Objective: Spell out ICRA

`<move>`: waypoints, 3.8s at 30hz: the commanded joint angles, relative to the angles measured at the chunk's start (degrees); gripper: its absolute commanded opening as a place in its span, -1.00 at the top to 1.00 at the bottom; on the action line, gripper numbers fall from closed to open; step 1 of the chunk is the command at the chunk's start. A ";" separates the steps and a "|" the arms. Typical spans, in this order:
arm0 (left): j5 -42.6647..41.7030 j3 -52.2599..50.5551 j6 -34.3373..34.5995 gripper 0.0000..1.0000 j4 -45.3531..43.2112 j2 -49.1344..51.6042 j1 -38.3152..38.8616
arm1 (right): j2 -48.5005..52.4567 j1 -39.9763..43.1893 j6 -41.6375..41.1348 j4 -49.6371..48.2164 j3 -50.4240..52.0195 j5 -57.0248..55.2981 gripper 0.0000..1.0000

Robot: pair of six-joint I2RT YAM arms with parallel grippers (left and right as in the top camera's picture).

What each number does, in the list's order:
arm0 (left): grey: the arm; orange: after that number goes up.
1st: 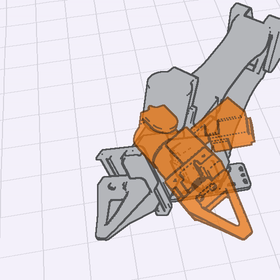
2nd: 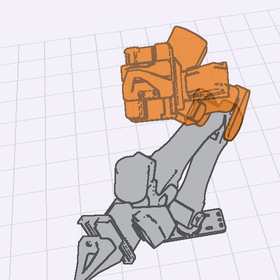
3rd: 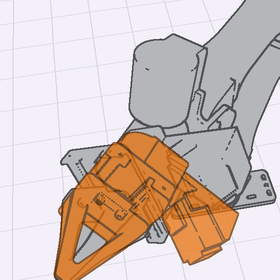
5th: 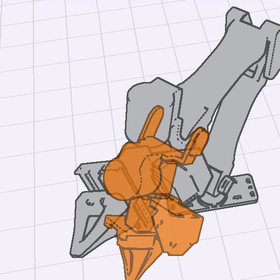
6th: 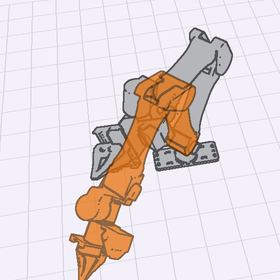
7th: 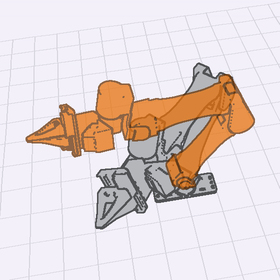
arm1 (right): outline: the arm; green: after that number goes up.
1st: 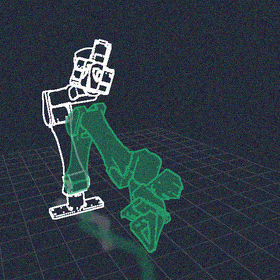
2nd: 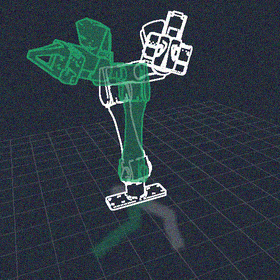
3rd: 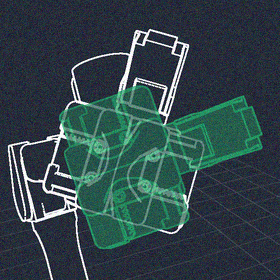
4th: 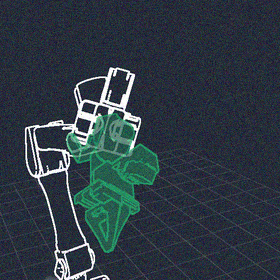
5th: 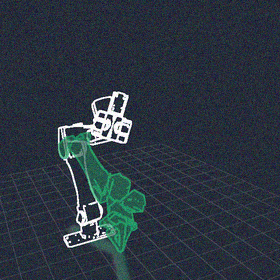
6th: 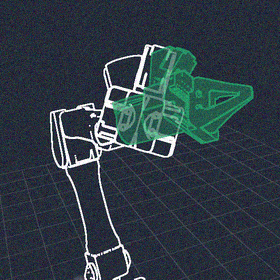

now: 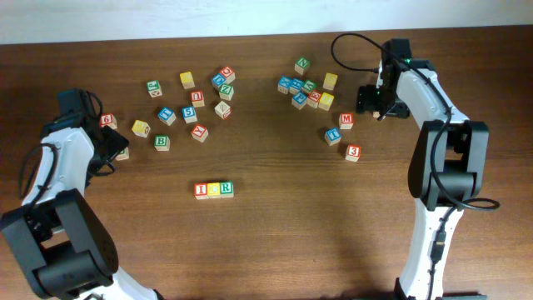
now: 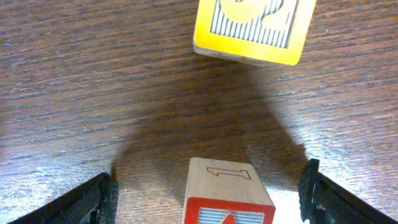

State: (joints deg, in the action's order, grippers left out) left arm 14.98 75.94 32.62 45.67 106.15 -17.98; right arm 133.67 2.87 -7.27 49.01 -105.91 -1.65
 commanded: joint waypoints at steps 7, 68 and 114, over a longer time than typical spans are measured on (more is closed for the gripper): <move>0.22 -0.22 0.15 -0.99 0.04 -1.27 -0.09 | 0.74 0.00 -0.28 0.28 1.01 1.44 -0.41; 0.22 -0.22 0.15 -0.99 0.04 -1.27 -0.09 | -2.93 0.22 -0.26 4.17 -3.82 -2.01 0.38; 0.22 -0.22 0.15 -0.99 0.04 -1.27 -0.09 | -15.23 -25.75 -4.22 26.60 -3.87 11.98 0.69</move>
State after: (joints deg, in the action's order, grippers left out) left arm 15.00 75.94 32.62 45.67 106.15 -17.98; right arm 119.94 -20.21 -9.43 75.66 -108.88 9.85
